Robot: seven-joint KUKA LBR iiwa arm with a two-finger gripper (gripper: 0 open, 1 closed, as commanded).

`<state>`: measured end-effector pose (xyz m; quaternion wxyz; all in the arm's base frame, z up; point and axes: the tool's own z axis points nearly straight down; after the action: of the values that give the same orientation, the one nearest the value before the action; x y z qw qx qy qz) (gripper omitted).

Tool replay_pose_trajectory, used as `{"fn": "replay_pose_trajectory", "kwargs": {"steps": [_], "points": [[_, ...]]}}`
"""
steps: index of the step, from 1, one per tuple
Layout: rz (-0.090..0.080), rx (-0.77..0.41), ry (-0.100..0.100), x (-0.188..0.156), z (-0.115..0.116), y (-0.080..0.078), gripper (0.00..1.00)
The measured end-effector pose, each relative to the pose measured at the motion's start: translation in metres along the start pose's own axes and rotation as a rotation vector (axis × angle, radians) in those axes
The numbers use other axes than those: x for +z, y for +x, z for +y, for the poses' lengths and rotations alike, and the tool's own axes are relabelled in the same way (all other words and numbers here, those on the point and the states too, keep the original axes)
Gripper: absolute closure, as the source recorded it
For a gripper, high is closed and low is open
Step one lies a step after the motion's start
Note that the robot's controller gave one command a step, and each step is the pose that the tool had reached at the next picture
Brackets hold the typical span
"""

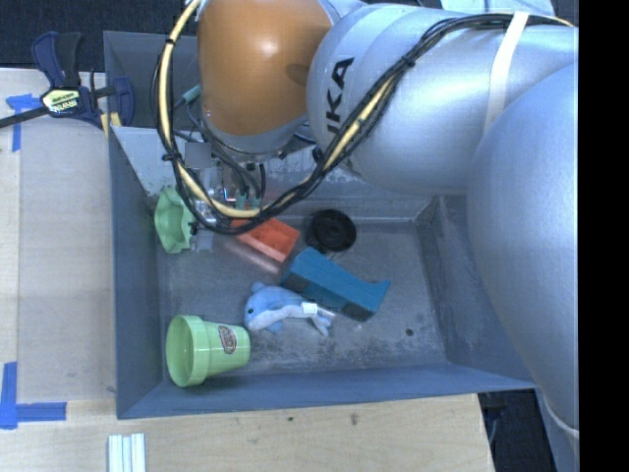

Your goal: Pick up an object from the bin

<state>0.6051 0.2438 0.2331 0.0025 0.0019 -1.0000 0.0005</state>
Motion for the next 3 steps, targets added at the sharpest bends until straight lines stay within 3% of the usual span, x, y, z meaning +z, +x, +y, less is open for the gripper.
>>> {"fn": "replay_pose_trajectory", "kwargs": {"steps": [1,2,3], "points": [[-0.008,0.003,-0.002,-0.006,-0.001,-0.001,0.00],[-0.012,0.042,-0.004,0.044,-0.025,-0.004,0.00],[-0.010,0.005,-0.003,0.109,-0.077,0.025,1.00]]}}
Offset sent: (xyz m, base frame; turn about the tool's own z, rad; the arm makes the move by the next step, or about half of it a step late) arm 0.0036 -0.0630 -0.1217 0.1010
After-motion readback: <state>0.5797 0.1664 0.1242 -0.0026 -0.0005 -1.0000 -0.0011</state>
